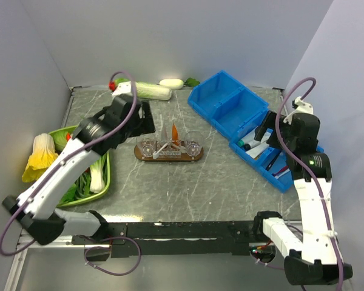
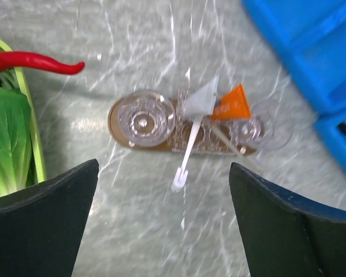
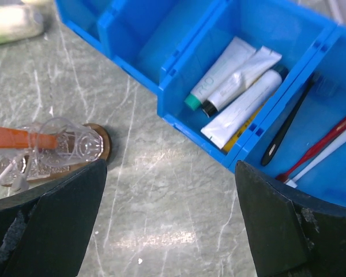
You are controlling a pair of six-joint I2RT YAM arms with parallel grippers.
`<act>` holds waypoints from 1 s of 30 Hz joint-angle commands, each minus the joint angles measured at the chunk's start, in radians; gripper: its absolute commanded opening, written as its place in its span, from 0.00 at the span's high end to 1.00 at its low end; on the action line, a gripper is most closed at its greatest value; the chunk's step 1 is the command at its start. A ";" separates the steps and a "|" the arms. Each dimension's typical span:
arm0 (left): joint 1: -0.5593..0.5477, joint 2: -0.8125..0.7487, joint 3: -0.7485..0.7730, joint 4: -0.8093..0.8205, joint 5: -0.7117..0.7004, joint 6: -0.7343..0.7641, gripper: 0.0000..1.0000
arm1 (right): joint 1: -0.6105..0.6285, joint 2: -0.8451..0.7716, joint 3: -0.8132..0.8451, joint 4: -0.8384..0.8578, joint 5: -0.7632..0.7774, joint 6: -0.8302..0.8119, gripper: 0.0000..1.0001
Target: Prepare toiletry sets of a toothbrush and toothpaste on the tray
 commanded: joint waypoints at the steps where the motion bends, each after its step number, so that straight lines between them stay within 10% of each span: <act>1: 0.000 -0.167 -0.187 0.322 -0.116 -0.063 0.01 | -0.007 -0.059 0.047 0.015 -0.030 -0.090 0.00; 11: -0.001 -0.484 -0.580 0.598 -0.182 0.000 0.01 | -0.002 -0.226 -0.156 0.199 -0.194 -0.057 0.00; 30: -0.001 -0.699 -0.659 0.606 -0.202 0.110 0.01 | 0.021 -0.450 -0.206 0.105 -0.197 -0.090 0.00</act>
